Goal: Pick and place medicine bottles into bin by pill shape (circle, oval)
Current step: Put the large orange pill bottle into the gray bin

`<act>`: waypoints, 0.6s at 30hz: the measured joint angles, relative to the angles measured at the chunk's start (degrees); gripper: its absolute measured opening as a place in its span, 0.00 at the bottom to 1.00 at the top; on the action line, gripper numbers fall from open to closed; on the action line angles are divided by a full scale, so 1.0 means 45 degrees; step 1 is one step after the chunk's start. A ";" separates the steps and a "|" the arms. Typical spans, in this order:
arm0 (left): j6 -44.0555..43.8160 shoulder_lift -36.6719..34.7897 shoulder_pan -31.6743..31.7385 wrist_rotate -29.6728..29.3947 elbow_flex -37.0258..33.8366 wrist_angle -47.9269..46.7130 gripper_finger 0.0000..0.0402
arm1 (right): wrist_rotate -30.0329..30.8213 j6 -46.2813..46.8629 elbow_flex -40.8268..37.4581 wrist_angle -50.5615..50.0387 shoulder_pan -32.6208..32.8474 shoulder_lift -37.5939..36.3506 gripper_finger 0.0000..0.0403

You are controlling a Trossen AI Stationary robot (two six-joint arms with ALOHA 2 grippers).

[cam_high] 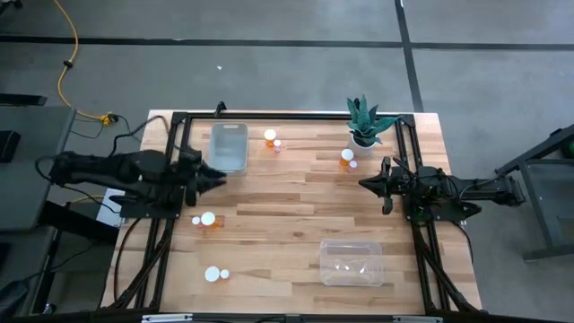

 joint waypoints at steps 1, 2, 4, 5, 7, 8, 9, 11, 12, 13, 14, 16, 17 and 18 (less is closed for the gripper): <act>0.0136 0.0611 -0.0102 0.0460 0.0681 -0.1129 0.43 | 0.0001 -0.0001 0.0002 0.0000 0.0000 0.0000 0.00; 0.0208 0.1197 -0.0228 0.0862 0.1309 -0.2229 0.47 | 0.0001 0.0001 0.0002 0.0000 -0.0001 0.0000 0.00; 0.0247 0.2291 -0.0556 0.1464 0.2258 -0.4198 0.53 | 0.0001 0.0003 0.0002 0.0000 -0.0004 -0.0005 0.00; 0.0397 0.2793 -0.0750 0.1663 0.2597 -0.4892 0.55 | 0.0001 0.0003 -0.0002 0.0000 -0.0003 -0.0005 0.00; 0.0736 0.3587 -0.1183 0.1789 0.3013 -0.6083 0.59 | 0.0001 0.0002 -0.0002 0.0000 -0.0002 -0.0005 0.00; 0.0879 0.3897 -0.1421 0.1794 0.3098 -0.6552 0.60 | -0.0002 -0.0002 -0.0001 0.0000 0.0000 -0.0005 0.00; 0.0993 0.4191 -0.1659 0.1798 0.3111 -0.6850 0.61 | 0.0001 -0.0002 0.0001 0.0000 -0.0001 -0.0005 0.00; 0.1161 0.4735 -0.2173 0.1810 0.3023 -0.7299 0.61 | 0.0001 -0.0001 -0.0002 0.0000 -0.0004 -0.0005 0.00; 0.1211 0.4939 -0.2434 0.1809 0.2937 -0.7437 0.62 | 0.0001 -0.0002 -0.0002 0.0000 0.0001 -0.0005 0.00; 0.1218 0.5119 -0.2695 0.1788 0.2829 -0.7506 0.62 | 0.0001 0.0003 0.0002 0.0000 -0.0003 -0.0005 0.00; 0.1221 0.5287 -0.2960 0.1709 0.2700 -0.7548 0.62 | 0.0001 0.0000 0.0001 0.0000 -0.0001 -0.0005 0.00; 0.1223 0.5578 -0.3444 0.1186 0.2420 -0.7692 0.62 | 0.0001 0.0000 0.0000 0.0000 -0.0002 -0.0005 0.00; 0.1221 0.5705 -0.3661 0.0894 0.2283 -0.7685 0.62 | 0.0001 0.0002 0.0000 0.0000 -0.0002 -0.0005 0.00; 0.1211 0.5798 -0.3857 0.0569 0.2120 -0.7677 0.62 | -0.0001 0.0001 0.0000 0.0000 -0.0002 -0.0005 0.00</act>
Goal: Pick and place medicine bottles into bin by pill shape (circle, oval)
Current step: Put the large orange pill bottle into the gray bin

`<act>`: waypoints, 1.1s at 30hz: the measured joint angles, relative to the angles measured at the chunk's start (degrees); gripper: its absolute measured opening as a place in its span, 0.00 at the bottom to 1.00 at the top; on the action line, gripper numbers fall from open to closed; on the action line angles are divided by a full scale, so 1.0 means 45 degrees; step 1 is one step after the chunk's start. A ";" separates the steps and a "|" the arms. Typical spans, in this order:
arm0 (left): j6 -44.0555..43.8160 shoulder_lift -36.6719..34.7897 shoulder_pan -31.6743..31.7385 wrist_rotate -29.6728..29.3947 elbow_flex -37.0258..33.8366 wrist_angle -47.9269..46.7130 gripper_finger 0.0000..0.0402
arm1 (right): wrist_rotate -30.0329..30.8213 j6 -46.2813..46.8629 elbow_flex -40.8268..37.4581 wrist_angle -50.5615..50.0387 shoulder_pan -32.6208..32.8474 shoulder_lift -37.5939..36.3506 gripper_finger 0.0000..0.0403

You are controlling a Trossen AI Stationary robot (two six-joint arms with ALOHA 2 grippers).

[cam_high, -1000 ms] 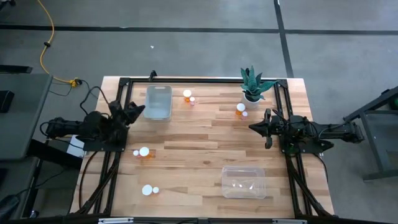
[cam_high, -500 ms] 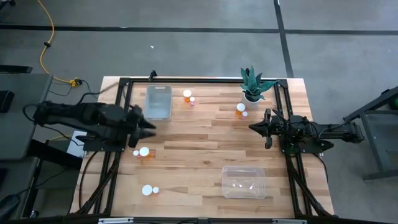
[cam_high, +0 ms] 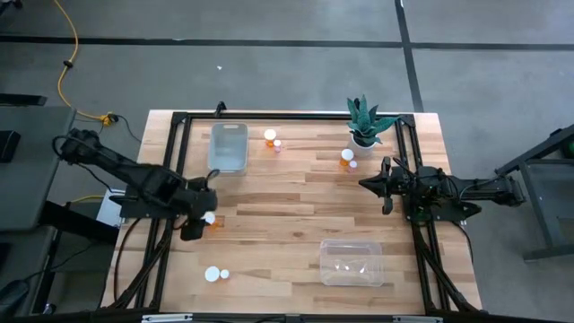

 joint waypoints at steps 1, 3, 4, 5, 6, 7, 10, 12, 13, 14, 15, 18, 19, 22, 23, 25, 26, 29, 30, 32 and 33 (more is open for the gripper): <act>-0.0100 0.0083 -0.0172 -0.0321 -0.0162 -0.0014 0.62 | 0.0001 0.0003 0.0000 0.0000 0.0003 0.0000 0.00; -0.0431 0.0272 -0.0445 -0.0804 -0.0426 -0.0018 0.62 | 0.0002 0.0000 0.0001 0.0000 0.0002 0.0000 0.00; -0.0580 0.0353 -0.0536 -0.0906 -0.0510 -0.0026 0.62 | 0.0000 -0.0002 0.0000 0.0000 0.0000 0.0000 0.00; -0.0665 0.0422 -0.0608 -0.0947 -0.0551 -0.0021 0.62 | 0.0002 0.0002 0.0002 0.0000 0.0002 0.0000 0.00; -0.0683 0.0472 -0.0656 -0.0953 -0.0575 -0.0008 0.62 | 0.0002 0.0002 0.0002 0.0000 -0.0002 0.0000 0.00; -0.0695 0.0527 -0.0697 -0.0955 -0.0578 -0.0014 0.62 | -0.0002 -0.0002 -0.0002 0.0000 -0.0002 0.0000 0.00; -0.0739 0.0588 -0.0714 -0.0952 -0.0583 0.0110 0.62 | 0.0002 -0.0002 0.0000 0.0000 -0.0001 -0.0004 0.00; -0.0751 0.0588 -0.0713 -0.0819 -0.0583 0.0140 0.62 | 0.0002 0.0001 -0.0001 0.0000 -0.0002 -0.0005 0.00; -0.0719 0.0588 -0.0709 -0.0710 -0.0583 0.0136 0.62 | 0.0002 0.0000 -0.0003 0.0000 0.0000 -0.0005 0.00; -0.0710 0.0588 -0.0709 -0.0568 -0.0583 0.0136 0.62 | -0.0002 0.0002 -0.0003 0.0000 0.0002 -0.0005 0.00; -0.0711 0.0591 -0.0700 -0.0441 -0.0583 0.0123 0.62 | 0.0002 -0.0002 -0.0002 0.0000 0.0002 -0.0005 0.00; -0.0934 0.0596 -0.0690 -0.0164 -0.0583 0.0117 0.62 | 0.0002 0.0000 0.0000 0.0000 0.0000 -0.0005 0.00; -0.1065 0.0630 -0.0690 -0.0094 -0.0583 0.0117 0.62 | 0.0002 0.0002 -0.0002 0.0000 0.0000 -0.0005 0.00; -0.1214 0.0832 -0.0686 -0.0086 -0.0583 0.0111 0.62 | 0.0002 -0.0002 -0.0001 0.0000 0.0003 -0.0005 0.00; -0.1231 0.0877 -0.0685 -0.0086 -0.0583 0.0107 0.62 | 0.0002 0.0000 0.0000 0.0000 0.0003 -0.0005 0.00; -0.1177 0.1063 -0.0685 -0.0086 -0.0583 0.0087 0.62 | 0.0002 -0.0002 0.0002 0.0000 -0.0002 -0.0005 0.00; -0.1040 0.1196 -0.0685 -0.0089 -0.0583 0.0085 0.62 | 0.0002 -0.0002 -0.0002 0.0000 -0.0002 -0.0005 0.00; -0.0609 0.1729 -0.0685 -0.0277 -0.0584 0.0087 0.62 | 0.0002 -0.0002 0.0002 0.0000 -0.0002 -0.0005 0.00; -0.0560 0.1919 -0.0682 -0.0363 -0.0588 0.0088 0.62 | 0.0002 0.0000 -0.0003 0.0000 0.0003 -0.0005 0.00; -0.0517 0.2303 -0.0680 -0.0550 -0.0588 0.0087 0.62 | 0.0002 0.0003 0.0001 0.0000 -0.0001 -0.0005 0.00; -0.0451 0.2457 -0.0685 -0.0630 -0.0588 0.0087 0.62 | 0.0002 -0.0002 0.0000 0.0000 0.0000 -0.0005 0.00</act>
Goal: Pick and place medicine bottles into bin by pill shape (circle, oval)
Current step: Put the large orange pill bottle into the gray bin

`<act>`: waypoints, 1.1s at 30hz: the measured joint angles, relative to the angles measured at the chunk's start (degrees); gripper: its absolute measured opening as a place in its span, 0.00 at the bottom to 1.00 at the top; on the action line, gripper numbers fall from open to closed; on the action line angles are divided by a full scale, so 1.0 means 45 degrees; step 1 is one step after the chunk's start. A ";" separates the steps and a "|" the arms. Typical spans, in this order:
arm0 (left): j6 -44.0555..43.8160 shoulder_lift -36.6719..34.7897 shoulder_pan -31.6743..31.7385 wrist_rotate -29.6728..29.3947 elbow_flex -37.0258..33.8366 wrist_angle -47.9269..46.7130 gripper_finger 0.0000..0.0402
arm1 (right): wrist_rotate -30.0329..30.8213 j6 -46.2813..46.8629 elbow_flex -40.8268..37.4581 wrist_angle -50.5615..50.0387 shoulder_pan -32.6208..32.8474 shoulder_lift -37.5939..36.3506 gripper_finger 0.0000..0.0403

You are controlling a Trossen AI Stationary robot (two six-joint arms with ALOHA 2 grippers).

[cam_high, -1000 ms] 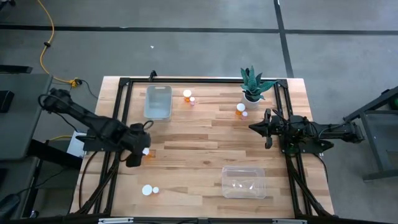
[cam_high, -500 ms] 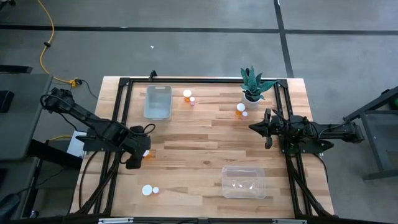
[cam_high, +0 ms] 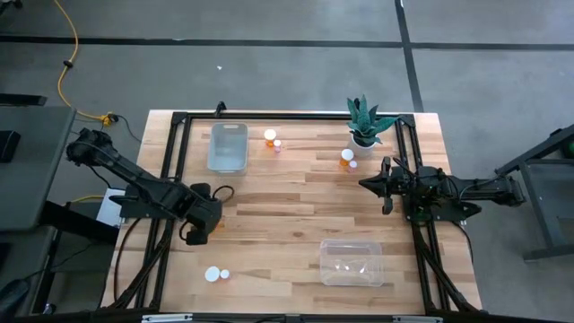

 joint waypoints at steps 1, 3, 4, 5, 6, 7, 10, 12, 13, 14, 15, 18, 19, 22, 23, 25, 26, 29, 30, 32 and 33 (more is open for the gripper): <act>0.0023 0.0133 -0.0001 -0.0027 0.0000 0.0010 0.62 | 0.0000 -0.0001 -0.0002 0.0000 0.0002 0.0000 0.00; 0.0019 0.0263 -0.0001 -0.0003 0.0000 0.0041 0.62 | 0.0000 -0.0001 -0.0002 0.0000 0.0001 0.0000 0.00; 0.0021 0.0295 0.0002 0.0081 0.0000 0.0082 0.62 | 0.0000 0.0002 0.0003 0.0000 0.0002 0.0000 0.00; 0.0028 0.0330 0.0003 0.0186 0.0000 0.0084 0.62 | 0.0000 -0.0001 0.0003 0.0000 0.0002 0.0000 0.00; 0.0033 0.0364 -0.0001 0.0281 0.0000 0.0073 0.62 | 0.0000 -0.0001 -0.0002 0.0000 0.0002 0.0000 0.00; 0.0037 0.0384 -0.0001 0.0351 0.0000 0.0058 0.62 | 0.0000 -0.0001 0.0002 0.0000 0.0002 0.0000 0.00; 0.0250 0.0380 -0.0001 0.0265 0.0000 0.0035 0.62 | 0.0000 0.0002 -0.0002 0.0000 -0.0003 0.0000 0.00; 0.0253 0.0380 0.0004 -0.0100 0.0000 0.0039 0.62 | 0.0000 -0.0001 -0.0001 0.0000 0.0002 0.0000 0.00; 0.0259 0.0380 0.0004 -0.0206 0.0000 0.0035 0.62 | 0.0000 0.0003 0.0001 0.0000 0.0002 0.0000 0.00; 0.0265 0.0417 0.0009 -0.0228 0.0000 0.0034 0.62 | -0.0003 0.0001 0.0003 0.0000 -0.0003 0.0000 0.00; 0.0262 0.0510 0.0014 -0.0197 0.0000 0.0034 0.62 | 0.0000 -0.0001 0.0000 0.0000 0.0001 0.0000 0.00; 0.0368 0.0900 0.0014 0.0199 0.0000 -0.0027 0.62 | 0.0000 0.0000 0.0003 0.0000 -0.0003 0.0000 0.00; 0.0452 0.1044 0.0014 0.0203 0.0000 -0.0023 0.62 | 0.0000 0.0004 -0.0002 0.0000 0.0002 0.0000 0.00; 0.0499 0.1440 0.0014 -0.0278 0.0000 0.0000 0.62 | 0.0000 -0.0001 0.0000 0.0000 0.0002 0.0000 0.00; 0.0457 0.1539 0.0033 -0.0418 0.0000 -0.0004 0.62 | 0.0000 -0.0001 0.0003 0.0000 0.0000 0.0000 0.00; 0.0459 0.1676 0.0103 -0.0447 0.0000 0.0010 0.62 | -0.0002 0.0001 0.0000 0.0000 0.0000 0.0000 0.00; 0.0461 0.1734 0.0104 -0.0402 0.0000 0.0016 0.62 | 0.0000 0.0004 0.0002 0.0000 0.0001 0.0000 0.00; 0.0461 0.1812 0.0092 -0.0227 0.0000 0.0020 0.62 | 0.0000 0.0004 0.0003 0.0000 -0.0003 0.0000 0.00; 0.0475 0.1812 0.0092 -0.0218 0.0000 0.0024 0.62 | 0.0000 0.0002 -0.0002 0.0000 0.0002 0.0000 0.00; 0.0651 0.1812 0.0092 -0.0209 0.0000 0.0053 0.62 | 0.0000 0.0000 -0.0001 0.0000 0.0001 0.0000 0.00; 0.0695 0.1812 0.0095 -0.0203 0.0000 0.0056 0.61 | -0.0002 0.0004 0.0001 0.0000 0.0000 0.0000 0.00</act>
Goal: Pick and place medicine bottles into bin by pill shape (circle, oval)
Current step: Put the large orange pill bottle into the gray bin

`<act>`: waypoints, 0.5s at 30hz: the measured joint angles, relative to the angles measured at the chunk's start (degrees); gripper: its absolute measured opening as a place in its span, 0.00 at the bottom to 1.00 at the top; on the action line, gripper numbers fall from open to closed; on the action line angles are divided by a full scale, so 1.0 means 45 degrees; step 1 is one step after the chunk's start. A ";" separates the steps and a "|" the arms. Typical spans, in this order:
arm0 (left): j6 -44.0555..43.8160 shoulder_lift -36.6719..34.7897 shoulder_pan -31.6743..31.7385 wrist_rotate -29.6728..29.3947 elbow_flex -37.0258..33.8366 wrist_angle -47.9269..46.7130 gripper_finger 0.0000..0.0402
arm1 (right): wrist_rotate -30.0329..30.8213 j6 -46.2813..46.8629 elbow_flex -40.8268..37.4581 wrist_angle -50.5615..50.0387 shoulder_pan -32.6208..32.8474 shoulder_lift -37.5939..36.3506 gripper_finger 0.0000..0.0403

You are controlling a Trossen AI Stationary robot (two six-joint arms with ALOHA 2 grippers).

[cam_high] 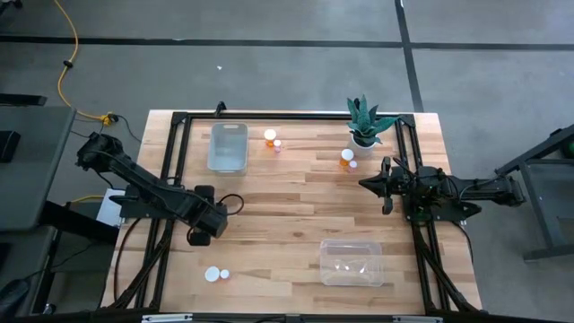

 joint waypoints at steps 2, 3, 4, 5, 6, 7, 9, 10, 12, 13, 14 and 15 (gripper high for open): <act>0.0004 0.0000 0.0001 0.0000 0.0000 0.0002 0.60 | 0.0002 -0.0005 0.0002 0.0000 0.0000 0.0000 0.00; 0.0006 0.0000 0.0001 0.0000 0.0000 0.0002 0.59 | 0.0002 -0.0005 -0.0002 0.0000 -0.0003 0.0000 0.00; 0.0016 0.0000 0.0001 0.0000 0.0000 0.0004 0.57 | 0.0002 -0.0004 0.0001 0.0000 -0.0002 0.0000 0.00; 0.0065 0.0000 0.0001 0.0005 0.0000 0.0007 0.56 | 0.0000 -0.0004 -0.0001 0.0000 0.0000 0.0000 0.00; 0.0109 0.0000 0.0001 0.0010 0.0000 0.0007 0.55 | 0.0002 -0.0005 0.0001 0.0000 0.0002 0.0000 0.00; 0.0148 0.0000 0.0001 0.0010 0.0000 0.0007 0.53 | -0.0003 -0.0004 0.0002 0.0000 0.0002 0.0000 0.00; 0.0241 0.0000 0.0001 0.0010 0.0000 0.0012 0.50 | 0.0002 -0.0005 -0.0003 0.0000 0.0000 0.0000 0.00; 0.0316 0.0000 0.0001 0.0010 0.0000 0.0007 0.49 | -0.0003 -0.0005 -0.0003 0.0000 -0.0003 0.0000 0.00; 0.0339 0.0000 0.0001 0.0005 0.0000 0.0007 0.48 | -0.0002 0.0000 0.0001 0.0000 0.0002 0.0000 0.00; 0.0342 0.0000 0.0001 -0.0004 0.0000 0.0007 0.48 | 0.0002 -0.0002 -0.0001 0.0000 -0.0001 0.0000 0.00; 0.0339 -0.0004 0.0001 -0.0005 0.0000 0.0007 0.48 | 0.0002 -0.0005 -0.0003 0.0000 0.0002 0.0000 0.00; 0.0339 -0.0021 0.0001 -0.0005 0.0000 0.0007 0.49 | 0.0002 0.0000 -0.0001 0.0000 -0.0001 0.0000 0.00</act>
